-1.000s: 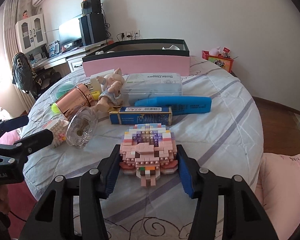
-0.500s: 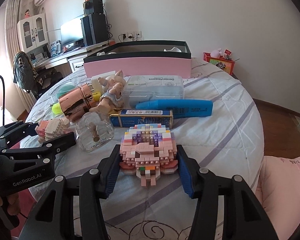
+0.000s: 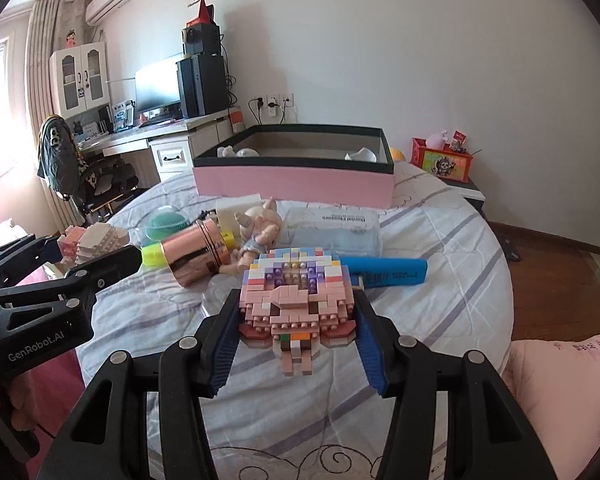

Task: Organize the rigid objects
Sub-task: 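Carry both brick figures over the pink box and open both tools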

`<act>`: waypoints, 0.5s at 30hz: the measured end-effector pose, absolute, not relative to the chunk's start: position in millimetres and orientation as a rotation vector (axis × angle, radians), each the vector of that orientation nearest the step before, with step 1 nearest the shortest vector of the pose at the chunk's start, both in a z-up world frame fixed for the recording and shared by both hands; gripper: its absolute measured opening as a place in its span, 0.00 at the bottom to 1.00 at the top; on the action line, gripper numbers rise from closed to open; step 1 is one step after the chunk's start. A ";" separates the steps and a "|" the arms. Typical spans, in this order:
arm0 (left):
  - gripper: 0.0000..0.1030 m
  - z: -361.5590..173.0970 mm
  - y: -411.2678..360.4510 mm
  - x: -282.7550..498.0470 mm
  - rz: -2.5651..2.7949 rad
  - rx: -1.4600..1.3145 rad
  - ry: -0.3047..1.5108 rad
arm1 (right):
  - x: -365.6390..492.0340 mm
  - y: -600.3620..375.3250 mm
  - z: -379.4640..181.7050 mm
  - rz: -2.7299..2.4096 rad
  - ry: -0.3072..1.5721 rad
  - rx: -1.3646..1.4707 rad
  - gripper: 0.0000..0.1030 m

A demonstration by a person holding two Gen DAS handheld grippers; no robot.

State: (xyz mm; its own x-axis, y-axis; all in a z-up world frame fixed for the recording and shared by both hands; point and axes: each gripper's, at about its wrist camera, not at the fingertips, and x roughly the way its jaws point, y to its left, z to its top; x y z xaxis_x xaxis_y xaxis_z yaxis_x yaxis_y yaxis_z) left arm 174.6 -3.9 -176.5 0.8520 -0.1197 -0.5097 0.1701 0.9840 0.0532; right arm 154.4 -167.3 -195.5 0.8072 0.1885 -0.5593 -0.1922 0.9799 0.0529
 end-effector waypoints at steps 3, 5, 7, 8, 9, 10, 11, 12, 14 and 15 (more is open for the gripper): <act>0.59 -150.5 -0.4 166.9 -0.124 0.101 0.448 | 149.1 -162.0 -171.8 0.210 0.537 -0.012 0.53; 0.59 -133.9 2.5 162.0 -0.107 0.098 0.398 | 144.9 -158.0 -153.4 0.215 0.488 -0.016 0.53; 0.59 -118.5 6.6 157.8 -0.091 0.086 0.355 | 141.1 -153.3 -135.2 0.218 0.442 -0.024 0.53; 0.59 -111.5 8.3 156.2 -0.088 0.079 0.336 | 140.5 -150.9 -126.4 0.220 0.420 -0.029 0.53; 0.59 -105.0 9.9 154.7 -0.088 0.073 0.321 | 139.5 -148.6 -118.5 0.222 0.401 -0.032 0.53; 0.59 -98.8 11.2 152.8 -0.086 0.067 0.306 | 138.0 -146.3 -110.4 0.225 0.379 -0.034 0.53; 0.59 -92.9 13.0 151.3 -0.085 0.061 0.291 | 137.0 -144.2 -104.0 0.228 0.363 -0.036 0.53; 0.59 -87.7 14.3 149.9 -0.087 0.058 0.279 | 136.2 -142.1 -97.6 0.231 0.347 -0.039 0.53; 0.59 -79.4 16.5 148.4 -0.087 0.051 0.257 | 134.5 -138.2 -86.5 0.234 0.320 -0.045 0.53; 0.59 -75.7 17.7 147.7 -0.087 0.049 0.247 | 134.6 -136.3 -82.1 0.237 0.314 -0.048 0.53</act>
